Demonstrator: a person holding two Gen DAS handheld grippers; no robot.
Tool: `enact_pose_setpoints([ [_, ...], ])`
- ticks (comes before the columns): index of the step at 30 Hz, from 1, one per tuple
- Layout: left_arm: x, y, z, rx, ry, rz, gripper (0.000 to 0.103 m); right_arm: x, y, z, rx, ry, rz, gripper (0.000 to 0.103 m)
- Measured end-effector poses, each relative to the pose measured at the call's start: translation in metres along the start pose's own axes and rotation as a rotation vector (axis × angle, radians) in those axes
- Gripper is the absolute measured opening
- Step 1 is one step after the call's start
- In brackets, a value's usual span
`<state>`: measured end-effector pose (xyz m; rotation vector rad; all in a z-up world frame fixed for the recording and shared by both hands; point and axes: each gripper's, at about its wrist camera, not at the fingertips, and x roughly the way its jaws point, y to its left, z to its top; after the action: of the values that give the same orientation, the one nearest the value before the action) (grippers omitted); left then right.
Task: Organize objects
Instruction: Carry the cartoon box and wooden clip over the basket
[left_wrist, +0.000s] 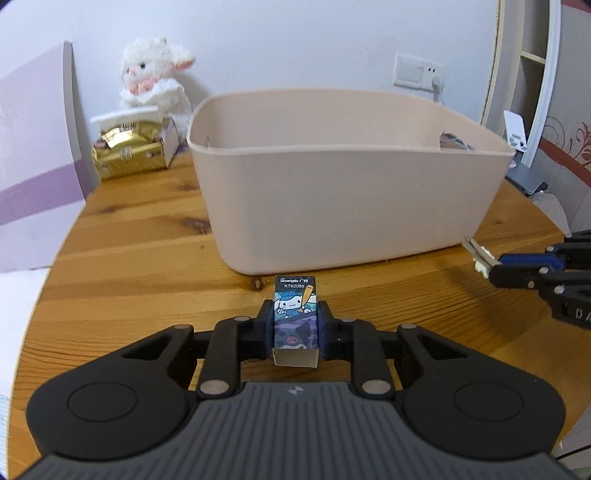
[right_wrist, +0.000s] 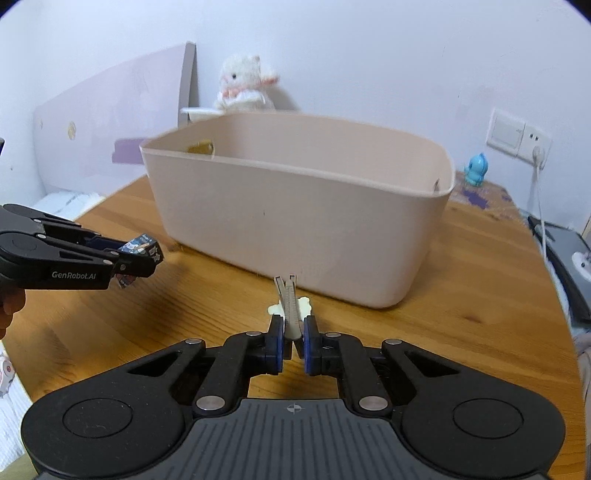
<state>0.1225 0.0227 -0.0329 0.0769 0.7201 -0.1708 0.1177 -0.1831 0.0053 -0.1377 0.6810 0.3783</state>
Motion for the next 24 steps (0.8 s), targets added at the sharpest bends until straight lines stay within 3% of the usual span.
enact_pose_setpoints([
  [14, -0.048, -0.013, 0.056, 0.054, -0.136, 0.019, 0.025, -0.047, -0.027, 0.046, 0.034, -0.168, -0.03, 0.01],
  [24, -0.019, -0.014, 0.115, 0.072, -0.165, 0.069, 0.025, -0.027, -0.044, 0.091, 0.041, -0.193, -0.065, 0.01],
])
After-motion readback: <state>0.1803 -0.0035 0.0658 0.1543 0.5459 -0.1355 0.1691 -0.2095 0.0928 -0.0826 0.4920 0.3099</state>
